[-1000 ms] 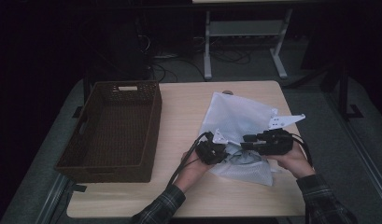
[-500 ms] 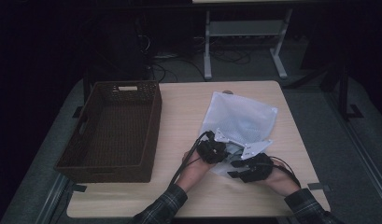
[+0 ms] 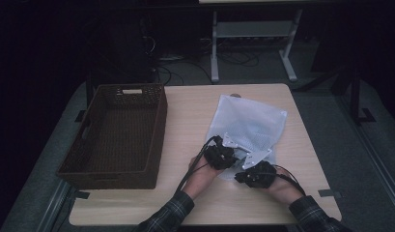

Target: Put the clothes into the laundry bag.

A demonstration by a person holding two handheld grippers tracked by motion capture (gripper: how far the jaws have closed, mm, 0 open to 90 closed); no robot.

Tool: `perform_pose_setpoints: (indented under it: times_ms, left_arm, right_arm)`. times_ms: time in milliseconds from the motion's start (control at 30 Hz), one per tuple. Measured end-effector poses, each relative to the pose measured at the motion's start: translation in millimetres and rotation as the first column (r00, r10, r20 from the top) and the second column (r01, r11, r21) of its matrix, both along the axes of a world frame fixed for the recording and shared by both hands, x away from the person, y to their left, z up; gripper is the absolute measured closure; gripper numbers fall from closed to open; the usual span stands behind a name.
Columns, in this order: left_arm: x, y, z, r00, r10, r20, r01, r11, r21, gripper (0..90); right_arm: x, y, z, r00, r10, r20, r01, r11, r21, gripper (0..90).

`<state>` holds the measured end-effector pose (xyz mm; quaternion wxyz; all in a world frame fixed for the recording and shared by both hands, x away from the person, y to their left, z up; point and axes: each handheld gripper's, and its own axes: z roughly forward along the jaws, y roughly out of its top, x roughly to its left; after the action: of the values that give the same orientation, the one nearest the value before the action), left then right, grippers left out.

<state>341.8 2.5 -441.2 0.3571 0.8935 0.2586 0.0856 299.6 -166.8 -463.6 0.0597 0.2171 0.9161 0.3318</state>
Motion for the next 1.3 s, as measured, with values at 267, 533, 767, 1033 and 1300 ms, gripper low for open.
perform_pose_setpoints:
  times_ms: [267,533,767,1033,1300]
  left_arm:
    - [10.2,-18.7,-3.4,0.9998,-0.006,-0.018,0.007,0.999,0.043,81.7]
    - [32.5,-36.8,-8.4,0.9991,0.011,-0.042,-0.009,0.9993,0.037,82.3]
    - [51.6,-46.6,-9.7,0.9973,0.067,-0.03,-0.065,0.9969,0.045,82.6]
    - [70.9,-49.3,-12.7,0.9898,0.142,-0.008,-0.142,0.9894,0.032,82.6]
    - [81.5,-47.5,-12.8,0.9831,0.182,-0.012,-0.182,0.9831,0.017,81.0]
  right_arm:
    - [1.0,-1.7,-0.2,0.9999,0.008,-0.014,-0.008,1.0,0.006,89.9]
    - [0.6,-7.2,-1.5,0.9987,0.014,-0.048,-0.013,0.999,0.035,90.0]
    - [0.5,-7.6,-1.5,0.9987,0.022,-0.047,-0.02,0.999,0.034,90.0]
    - [0.2,-7.6,-1.1,0.9986,0.031,-0.044,-0.029,0.999,0.028,90.0]
    - [0.4,-7.9,-1.0,0.9982,0.041,-0.043,-0.04,0.999,0.027,90.0]
